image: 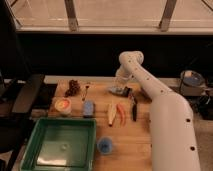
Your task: Wipe table surface with towel
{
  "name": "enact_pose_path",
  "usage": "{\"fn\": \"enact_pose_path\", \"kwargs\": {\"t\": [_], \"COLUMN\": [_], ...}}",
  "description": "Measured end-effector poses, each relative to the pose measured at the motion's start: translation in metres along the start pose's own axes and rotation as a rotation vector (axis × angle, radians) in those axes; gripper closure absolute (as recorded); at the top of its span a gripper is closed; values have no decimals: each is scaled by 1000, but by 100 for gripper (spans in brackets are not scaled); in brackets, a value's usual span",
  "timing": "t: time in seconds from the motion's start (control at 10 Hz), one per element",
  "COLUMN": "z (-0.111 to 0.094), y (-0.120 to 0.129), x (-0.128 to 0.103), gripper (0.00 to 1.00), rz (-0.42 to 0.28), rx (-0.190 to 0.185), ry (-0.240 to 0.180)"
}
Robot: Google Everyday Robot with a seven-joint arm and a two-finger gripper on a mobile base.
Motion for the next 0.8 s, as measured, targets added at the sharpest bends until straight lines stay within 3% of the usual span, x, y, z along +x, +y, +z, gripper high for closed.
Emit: {"fn": "enact_pose_path", "kwargs": {"t": [0.1,0.4,0.6,0.8], "z": [2,-2,-12,-11], "y": [-7,-16,-1,23], "x": [-9,-68,-101,-109], "gripper": [80,80,80,80], "rz": [-15,-93,-133,-136], "rx": [6,39,52,21], "ry": [-15,-124,-187,-205]}}
